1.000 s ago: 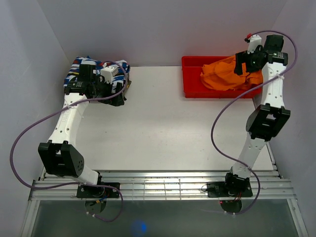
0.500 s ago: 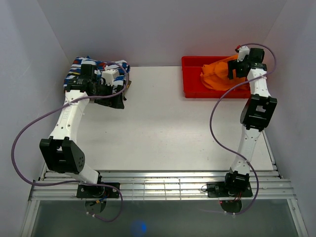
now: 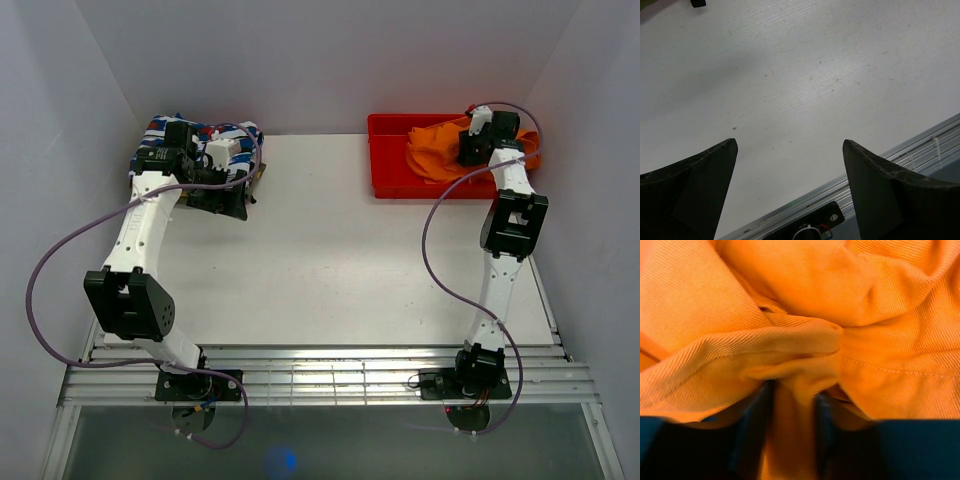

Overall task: Fold and stack the trousers
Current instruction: Grab the trousers from the pile, then move the trousers to the center of the board

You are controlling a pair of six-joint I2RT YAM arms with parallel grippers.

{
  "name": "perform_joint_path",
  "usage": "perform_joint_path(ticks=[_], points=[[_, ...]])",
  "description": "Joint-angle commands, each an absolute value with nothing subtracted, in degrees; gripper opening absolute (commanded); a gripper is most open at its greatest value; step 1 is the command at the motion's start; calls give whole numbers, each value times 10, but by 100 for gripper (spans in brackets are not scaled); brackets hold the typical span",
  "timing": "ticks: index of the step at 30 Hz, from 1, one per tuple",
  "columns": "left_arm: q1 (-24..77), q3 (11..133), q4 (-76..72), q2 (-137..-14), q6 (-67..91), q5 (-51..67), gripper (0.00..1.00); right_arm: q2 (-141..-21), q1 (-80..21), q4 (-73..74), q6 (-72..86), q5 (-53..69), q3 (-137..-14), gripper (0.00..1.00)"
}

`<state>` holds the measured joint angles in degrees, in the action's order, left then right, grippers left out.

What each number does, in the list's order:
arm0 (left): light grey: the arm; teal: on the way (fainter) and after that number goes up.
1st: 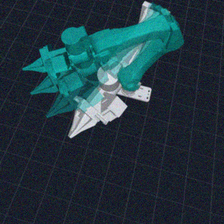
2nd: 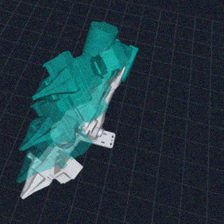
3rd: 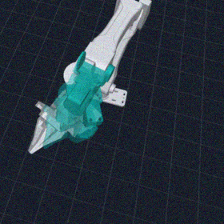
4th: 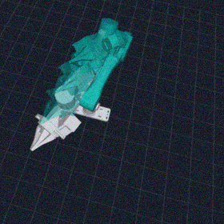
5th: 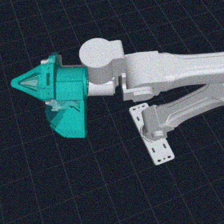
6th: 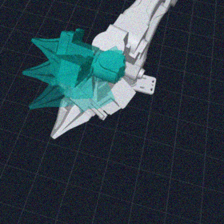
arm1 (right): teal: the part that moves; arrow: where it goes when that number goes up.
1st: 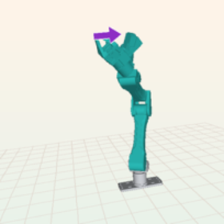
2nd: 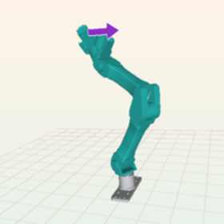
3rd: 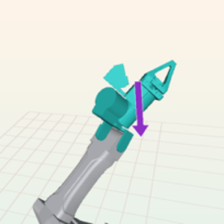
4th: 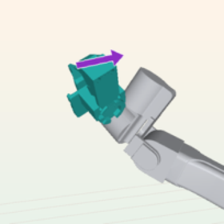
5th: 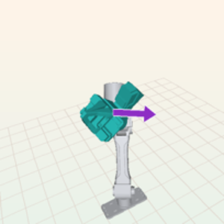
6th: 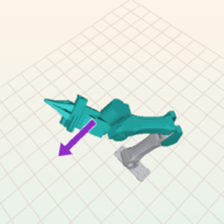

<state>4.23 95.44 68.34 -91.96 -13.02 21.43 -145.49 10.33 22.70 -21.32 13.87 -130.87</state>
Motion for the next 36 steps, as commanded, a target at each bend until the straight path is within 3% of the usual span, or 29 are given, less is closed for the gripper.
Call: perform_joint_path(ticks=[1,2,3,13,28,36], points=[[42,983,708,-924,-134,200,98,-1480,97,242,-205,156,-1320,35],[42,984,708,-925,-133,203,98,-1477,97,242,-204,164,-1325,10],[43,984,705,-926,-132,207,98,-1464,97,241,-193,170,-1329,8],[42,993,693,-949,-137,234,98,-1256,98,86,-6,270,-1306,8],[26,978,622,-934,-112,232,98,-1005,100,-83,231,322,-1297,8],[4,1000,605,-937,-70,275,98,-857,94,-93,253,374,-1166,8]])
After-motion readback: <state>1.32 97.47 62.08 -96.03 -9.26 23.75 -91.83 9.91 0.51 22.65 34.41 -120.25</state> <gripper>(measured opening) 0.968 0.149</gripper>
